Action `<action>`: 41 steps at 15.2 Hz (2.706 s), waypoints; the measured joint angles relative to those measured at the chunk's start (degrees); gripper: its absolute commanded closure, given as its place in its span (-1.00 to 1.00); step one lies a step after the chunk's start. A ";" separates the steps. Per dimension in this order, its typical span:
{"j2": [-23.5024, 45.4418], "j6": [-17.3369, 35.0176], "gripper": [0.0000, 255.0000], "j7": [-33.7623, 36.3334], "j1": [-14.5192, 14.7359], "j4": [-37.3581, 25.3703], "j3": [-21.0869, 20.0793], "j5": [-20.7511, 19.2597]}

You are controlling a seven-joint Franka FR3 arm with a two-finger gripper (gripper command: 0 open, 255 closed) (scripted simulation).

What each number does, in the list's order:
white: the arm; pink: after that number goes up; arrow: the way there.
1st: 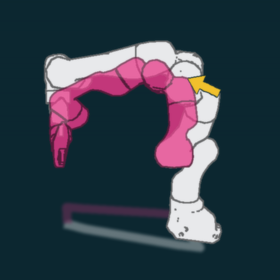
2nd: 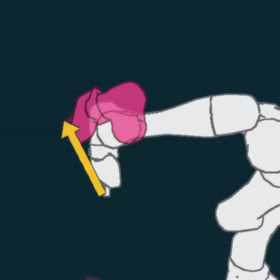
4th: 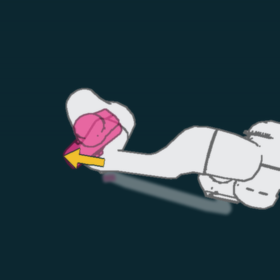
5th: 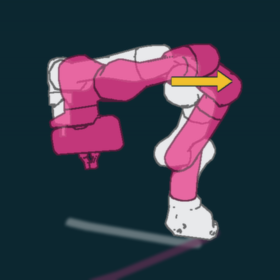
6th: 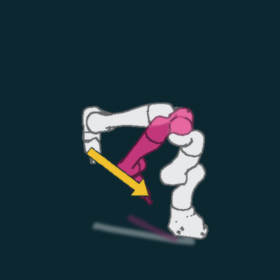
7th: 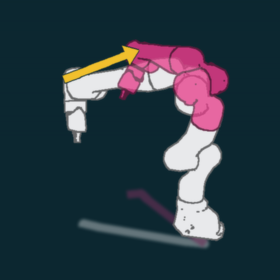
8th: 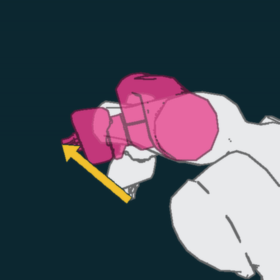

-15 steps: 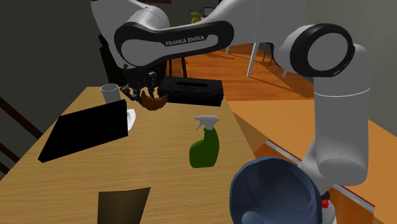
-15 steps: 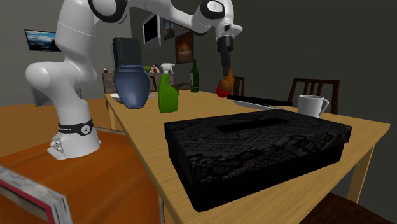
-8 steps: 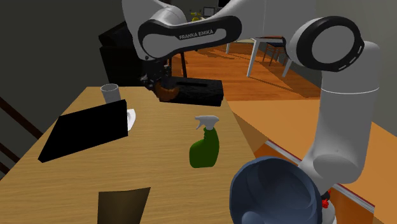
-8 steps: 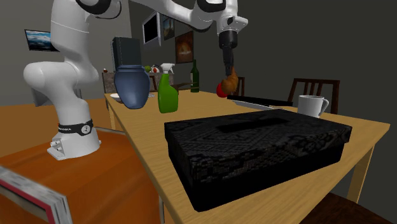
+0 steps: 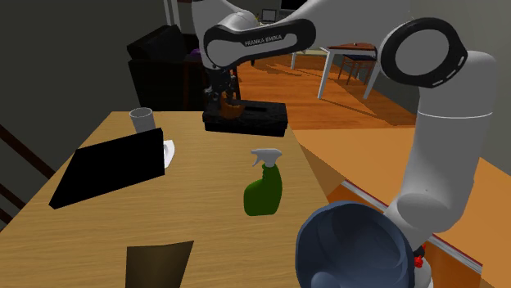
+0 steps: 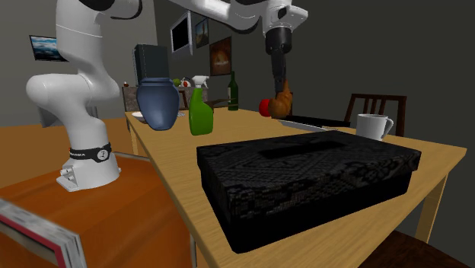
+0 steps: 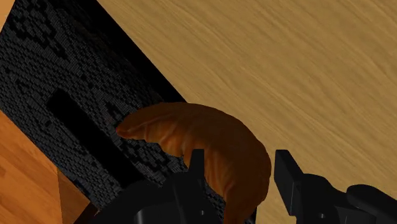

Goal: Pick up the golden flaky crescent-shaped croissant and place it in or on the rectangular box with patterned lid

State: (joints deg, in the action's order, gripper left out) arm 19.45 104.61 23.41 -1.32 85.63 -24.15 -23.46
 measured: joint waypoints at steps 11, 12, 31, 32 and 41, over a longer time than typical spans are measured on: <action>4.11 1.59 1.00 -12.83 -8.10 -6.12 4.00 0.64; 4.76 1.21 1.00 -13.99 -8.66 -7.45 4.30 0.69; 7.69 10.82 1.00 -14.92 -11.29 -2.58 5.55 -0.62; 7.69 11.06 1.00 -14.93 -11.39 -2.44 5.59 -0.67; 8.15 10.99 -1.00 -14.68 -11.44 -2.21 5.78 -0.88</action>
State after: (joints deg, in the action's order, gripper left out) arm 27.60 115.60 8.73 -12.76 83.42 -18.37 -24.34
